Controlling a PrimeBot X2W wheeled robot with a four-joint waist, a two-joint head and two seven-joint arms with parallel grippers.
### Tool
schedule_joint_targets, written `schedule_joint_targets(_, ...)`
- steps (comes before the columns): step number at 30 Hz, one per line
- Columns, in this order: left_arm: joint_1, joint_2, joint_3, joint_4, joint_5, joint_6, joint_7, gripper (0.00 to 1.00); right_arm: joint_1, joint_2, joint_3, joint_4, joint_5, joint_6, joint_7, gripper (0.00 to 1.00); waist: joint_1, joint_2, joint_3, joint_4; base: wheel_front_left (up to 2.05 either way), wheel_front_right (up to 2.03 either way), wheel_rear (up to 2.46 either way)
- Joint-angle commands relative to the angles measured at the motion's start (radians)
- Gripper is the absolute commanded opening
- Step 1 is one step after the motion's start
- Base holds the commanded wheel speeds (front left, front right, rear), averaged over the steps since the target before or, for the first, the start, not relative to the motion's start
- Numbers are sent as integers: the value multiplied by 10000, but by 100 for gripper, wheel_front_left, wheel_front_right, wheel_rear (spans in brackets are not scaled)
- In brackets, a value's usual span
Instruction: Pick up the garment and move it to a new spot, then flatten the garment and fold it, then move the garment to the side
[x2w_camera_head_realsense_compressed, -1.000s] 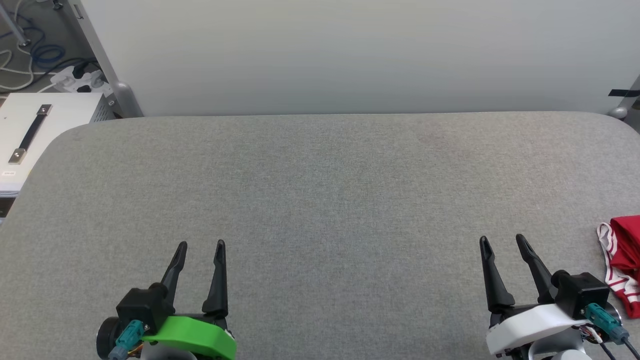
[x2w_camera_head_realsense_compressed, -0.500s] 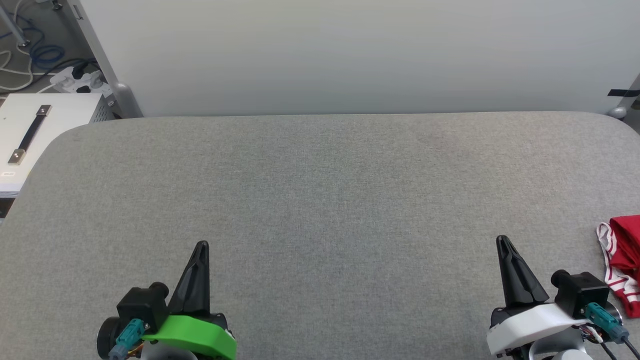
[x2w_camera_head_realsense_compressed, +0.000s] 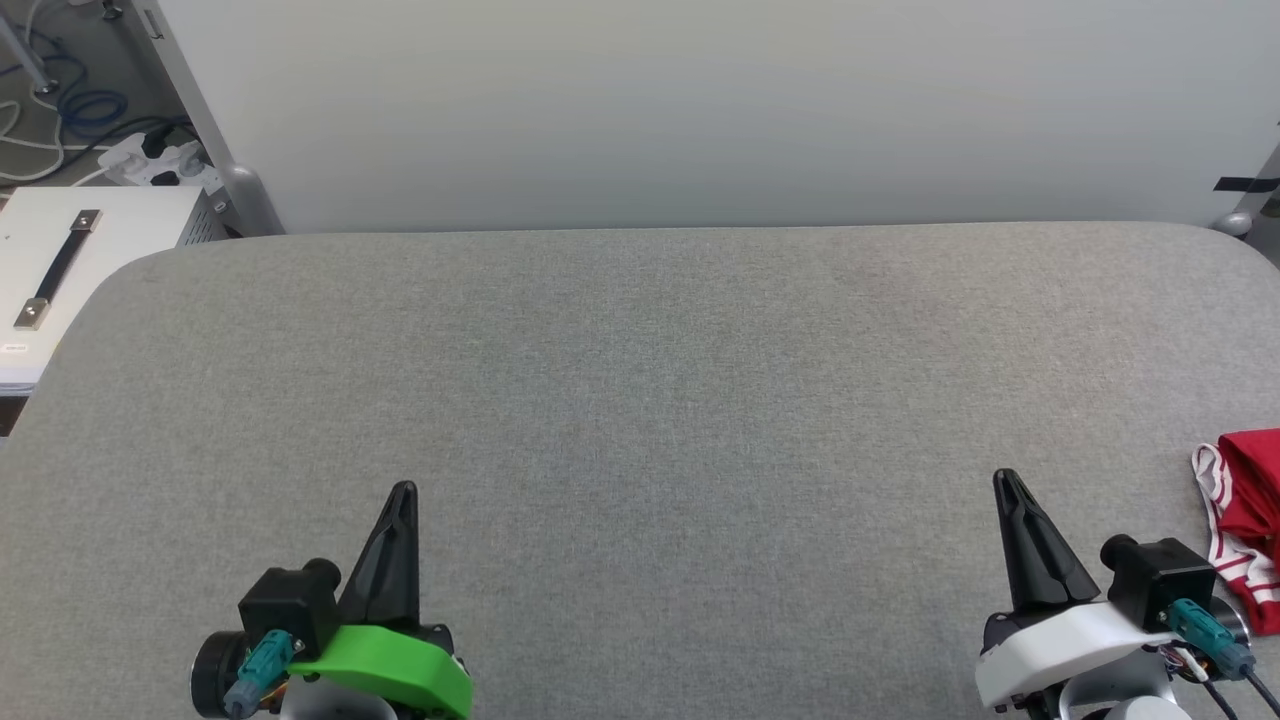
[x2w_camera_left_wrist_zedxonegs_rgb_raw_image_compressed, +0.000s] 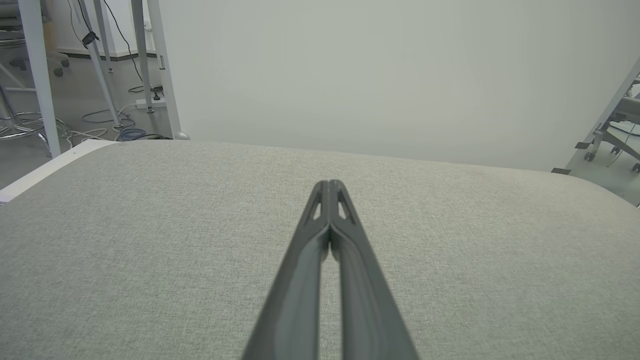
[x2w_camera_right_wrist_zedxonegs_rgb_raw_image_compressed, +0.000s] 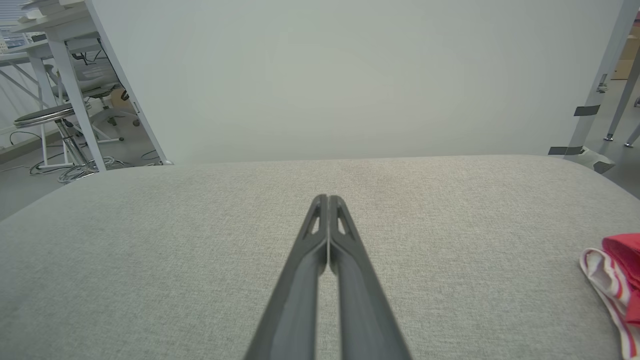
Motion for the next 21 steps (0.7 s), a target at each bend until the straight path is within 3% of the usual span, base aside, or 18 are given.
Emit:
schedule_joint_targets(1,-66,-15,32,-76,157,70,43,0,-14,64,-15,-82,-134,-2,67,0,0,0,1,-2,0,0,0)
schedule_joint_targets(21,-132,-27,71,-261,507,267,448,0,-27,139,-106,-310,-482,-3,462,0,0,0,17,-26,0,0,0)
